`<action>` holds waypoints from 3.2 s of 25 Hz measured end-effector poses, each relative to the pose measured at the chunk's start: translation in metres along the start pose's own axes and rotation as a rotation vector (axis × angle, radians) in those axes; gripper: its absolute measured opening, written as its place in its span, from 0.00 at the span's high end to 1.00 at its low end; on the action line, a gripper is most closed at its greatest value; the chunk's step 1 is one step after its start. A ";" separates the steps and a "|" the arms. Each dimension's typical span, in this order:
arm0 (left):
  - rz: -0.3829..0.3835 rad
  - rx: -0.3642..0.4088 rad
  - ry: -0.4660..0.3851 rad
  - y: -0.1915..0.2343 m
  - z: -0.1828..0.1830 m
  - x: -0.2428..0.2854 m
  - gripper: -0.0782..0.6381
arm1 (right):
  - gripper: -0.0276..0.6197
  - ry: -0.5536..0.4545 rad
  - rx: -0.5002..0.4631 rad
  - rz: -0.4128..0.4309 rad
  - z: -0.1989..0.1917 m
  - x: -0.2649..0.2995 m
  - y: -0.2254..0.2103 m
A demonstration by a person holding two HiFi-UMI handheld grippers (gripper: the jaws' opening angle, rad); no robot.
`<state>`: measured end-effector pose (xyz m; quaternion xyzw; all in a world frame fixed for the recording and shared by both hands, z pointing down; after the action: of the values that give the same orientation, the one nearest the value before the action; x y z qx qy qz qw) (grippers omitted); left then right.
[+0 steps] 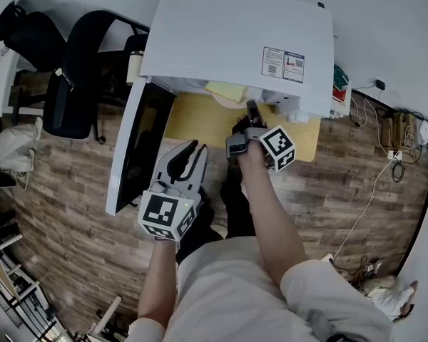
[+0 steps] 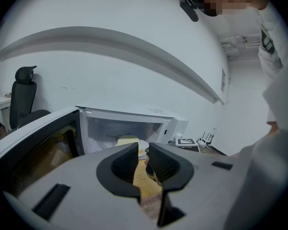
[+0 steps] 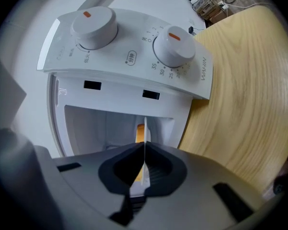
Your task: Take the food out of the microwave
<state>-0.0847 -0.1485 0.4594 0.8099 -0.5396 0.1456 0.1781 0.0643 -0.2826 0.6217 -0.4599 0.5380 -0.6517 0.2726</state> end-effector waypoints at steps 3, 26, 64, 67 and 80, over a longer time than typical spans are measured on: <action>-0.014 0.010 0.001 0.001 0.000 -0.003 0.80 | 0.95 -0.003 0.012 0.017 -0.001 -0.004 0.000; -0.180 0.079 -0.044 0.003 -0.011 -0.085 0.80 | 0.95 -0.062 0.025 0.174 -0.063 -0.100 0.045; -0.264 0.153 -0.153 -0.034 -0.008 -0.202 0.80 | 0.95 -0.103 0.098 0.312 -0.145 -0.310 0.143; -0.271 0.157 -0.167 -0.038 -0.003 -0.208 0.80 | 0.94 -0.103 0.097 0.309 -0.149 -0.316 0.145; -0.282 0.162 -0.175 -0.039 -0.003 -0.212 0.80 | 0.94 -0.099 0.082 0.316 -0.155 -0.316 0.144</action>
<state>-0.1286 0.0410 0.3657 0.8988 -0.4206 0.0910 0.0835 0.0412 0.0170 0.3880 -0.3896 0.5626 -0.5985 0.4166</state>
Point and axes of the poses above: the fingertips, and each gripper's own axes: x forward along the fingers, y to its left, z out of its top, the point moved 5 cm from there along -x, backward along the fingers, and after that the axes turned 6 degrees about x, right-handed, at the moved point
